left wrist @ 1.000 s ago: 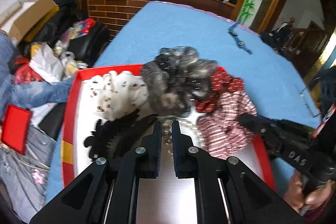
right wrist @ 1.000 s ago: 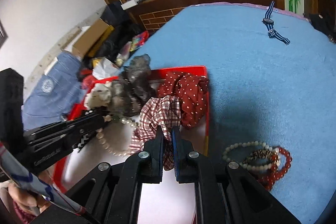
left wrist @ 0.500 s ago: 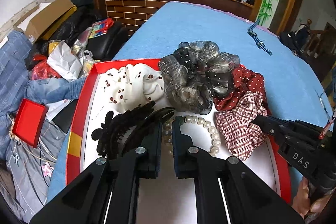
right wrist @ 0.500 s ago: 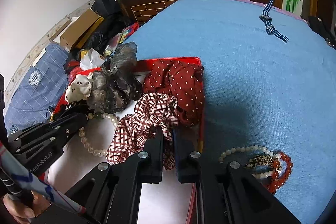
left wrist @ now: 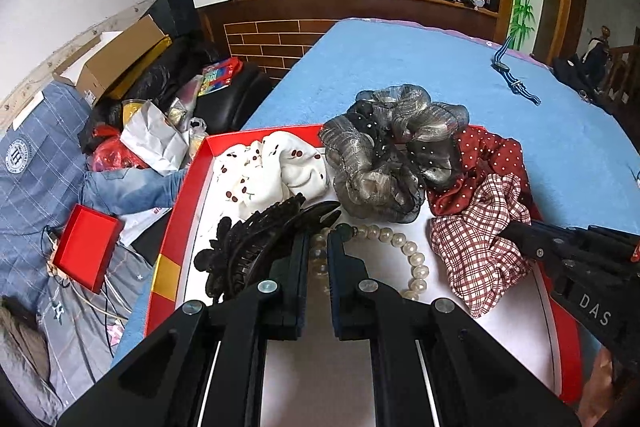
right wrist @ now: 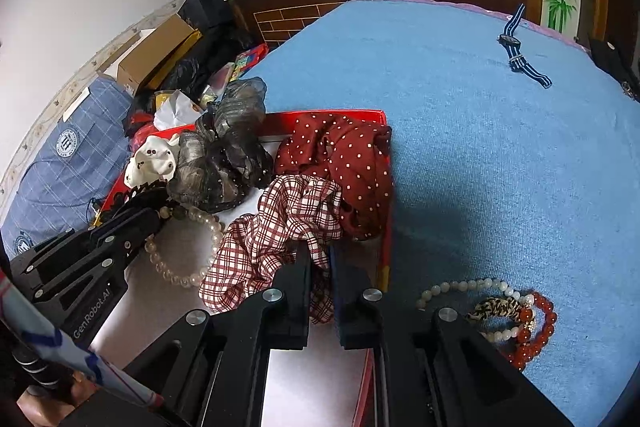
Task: Organize jewelry
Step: 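Move both grippers back to the bracelets on the table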
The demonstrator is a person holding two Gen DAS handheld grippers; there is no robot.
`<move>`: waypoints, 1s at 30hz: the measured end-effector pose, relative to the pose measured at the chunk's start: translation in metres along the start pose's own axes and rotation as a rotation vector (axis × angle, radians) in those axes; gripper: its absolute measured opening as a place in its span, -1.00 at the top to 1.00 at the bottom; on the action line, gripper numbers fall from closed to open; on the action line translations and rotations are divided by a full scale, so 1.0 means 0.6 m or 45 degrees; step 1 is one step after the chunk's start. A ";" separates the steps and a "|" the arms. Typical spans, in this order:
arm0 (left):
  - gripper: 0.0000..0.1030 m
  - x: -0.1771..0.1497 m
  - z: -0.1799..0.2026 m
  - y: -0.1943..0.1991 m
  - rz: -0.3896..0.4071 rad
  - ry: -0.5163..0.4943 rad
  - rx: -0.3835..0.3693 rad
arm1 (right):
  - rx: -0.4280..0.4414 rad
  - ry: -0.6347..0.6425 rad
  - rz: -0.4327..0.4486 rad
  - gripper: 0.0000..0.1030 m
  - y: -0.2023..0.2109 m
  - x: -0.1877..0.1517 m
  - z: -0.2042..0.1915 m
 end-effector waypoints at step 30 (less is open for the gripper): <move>0.48 0.023 0.019 0.078 0.098 -0.022 -0.007 | 0.118 -0.184 0.165 0.68 0.175 0.019 0.126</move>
Point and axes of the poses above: each gripper's, at about its wrist camera, not at the fingertips, and y roughly against the way its jaws point, z to its right, x to its top, the point moved 3 cm from there along -y, roughly the way its jaws point, and after that the axes turned 15 degrees about -y, right-handed, at the moved point
